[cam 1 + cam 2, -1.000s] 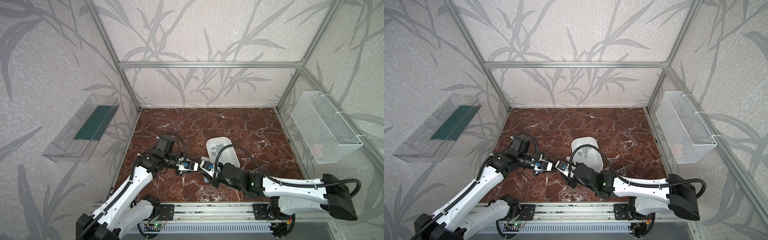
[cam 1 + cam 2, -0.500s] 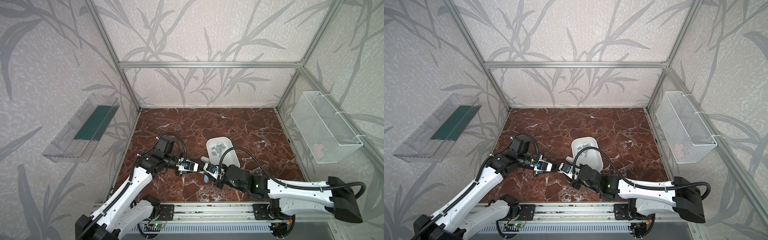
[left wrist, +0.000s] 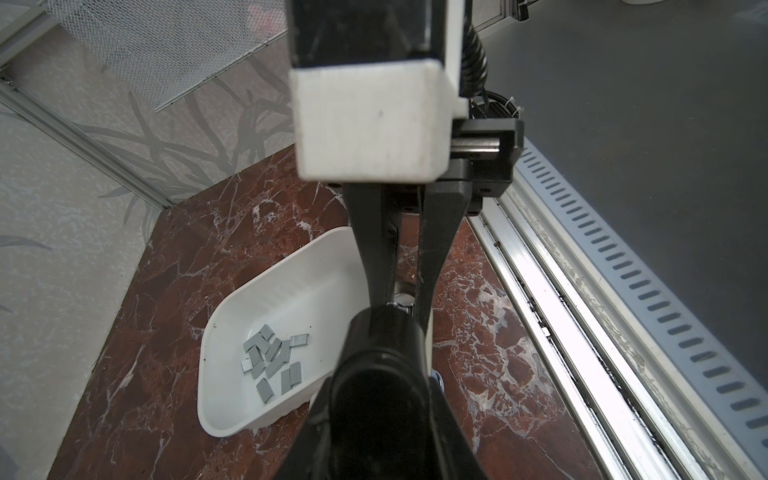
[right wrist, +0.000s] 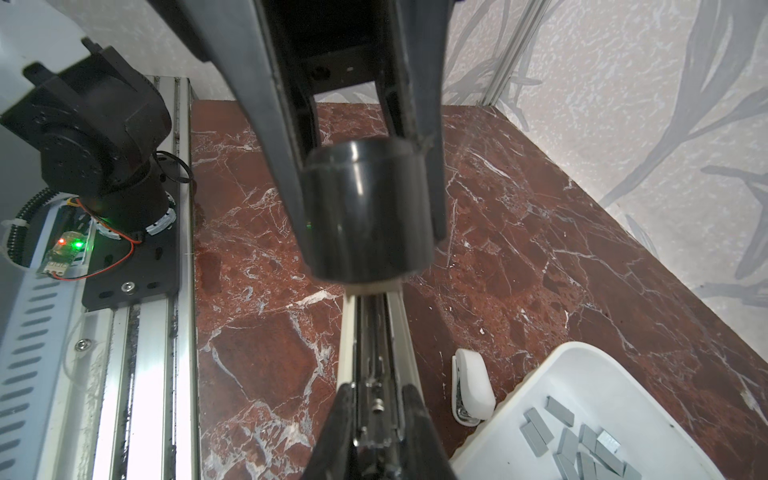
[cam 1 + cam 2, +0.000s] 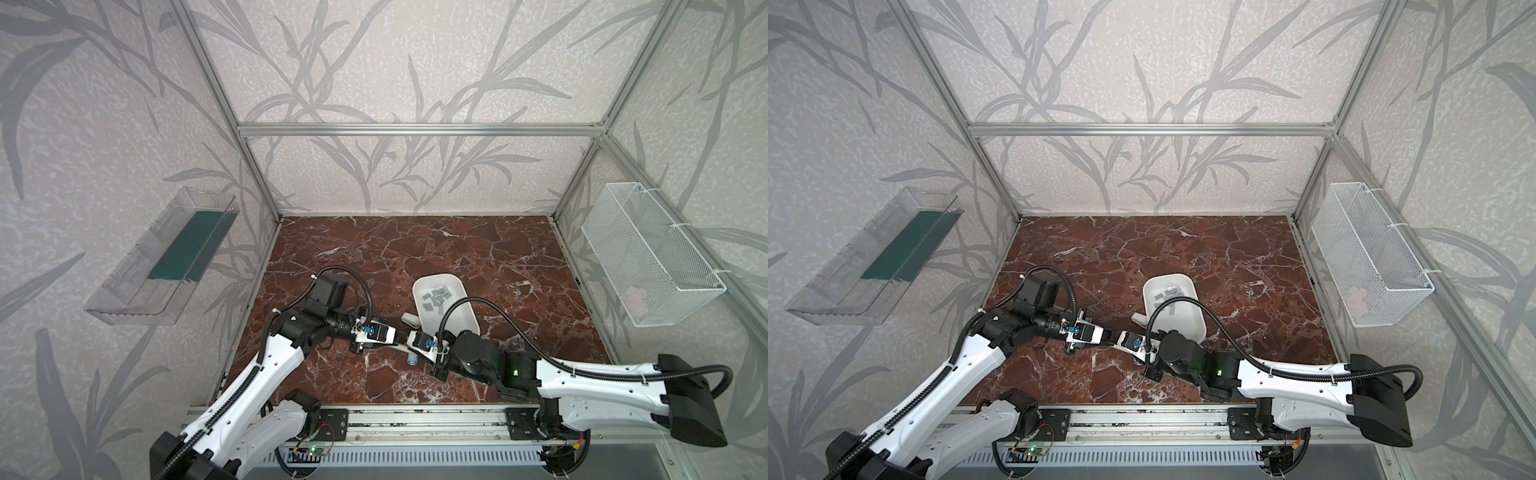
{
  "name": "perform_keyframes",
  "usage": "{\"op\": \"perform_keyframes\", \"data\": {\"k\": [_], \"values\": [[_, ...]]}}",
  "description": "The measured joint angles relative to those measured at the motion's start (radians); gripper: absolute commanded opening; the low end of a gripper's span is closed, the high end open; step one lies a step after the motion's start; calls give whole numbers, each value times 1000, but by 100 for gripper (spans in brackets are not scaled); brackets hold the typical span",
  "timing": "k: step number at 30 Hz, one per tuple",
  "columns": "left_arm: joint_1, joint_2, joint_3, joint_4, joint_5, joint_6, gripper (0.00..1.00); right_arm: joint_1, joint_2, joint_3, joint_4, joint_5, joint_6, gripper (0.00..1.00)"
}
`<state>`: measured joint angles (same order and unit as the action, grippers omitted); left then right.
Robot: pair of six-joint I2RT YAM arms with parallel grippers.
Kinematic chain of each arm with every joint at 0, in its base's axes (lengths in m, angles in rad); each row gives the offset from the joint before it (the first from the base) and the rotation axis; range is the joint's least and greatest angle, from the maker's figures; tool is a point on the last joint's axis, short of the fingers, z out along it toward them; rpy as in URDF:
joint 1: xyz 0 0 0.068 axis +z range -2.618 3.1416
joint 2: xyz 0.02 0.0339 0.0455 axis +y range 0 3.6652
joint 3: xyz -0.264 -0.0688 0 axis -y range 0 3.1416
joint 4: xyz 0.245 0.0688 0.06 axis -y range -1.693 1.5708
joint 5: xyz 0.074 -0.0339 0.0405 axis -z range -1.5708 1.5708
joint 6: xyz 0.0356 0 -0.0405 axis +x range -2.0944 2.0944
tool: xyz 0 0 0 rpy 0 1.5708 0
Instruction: Load the staples into the stapler
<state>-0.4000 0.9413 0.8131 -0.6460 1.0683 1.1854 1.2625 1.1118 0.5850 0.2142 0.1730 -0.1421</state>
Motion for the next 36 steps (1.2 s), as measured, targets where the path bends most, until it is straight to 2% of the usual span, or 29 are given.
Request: {"op": "perform_keyframes", "data": {"k": [8,14,16,18,24,32,36], "values": [[146,-10,-32,117,119,-100,0,-72,-20,-56,85,-37,24,0],[175,-37,-100,259,134,-211,0,-83,1,-59,111,-45,41,0],[176,-66,-141,340,105,-261,0,-87,18,-55,122,-52,43,0],[176,-94,-190,422,71,-309,8,-93,37,-48,123,-55,44,0],[175,-108,-241,555,-3,-413,16,-97,66,-43,143,-31,72,0],[171,-102,-241,675,-95,-518,29,-26,78,-31,182,120,140,0],[178,-96,-240,746,-243,-578,31,23,128,-10,200,200,179,0]]}}
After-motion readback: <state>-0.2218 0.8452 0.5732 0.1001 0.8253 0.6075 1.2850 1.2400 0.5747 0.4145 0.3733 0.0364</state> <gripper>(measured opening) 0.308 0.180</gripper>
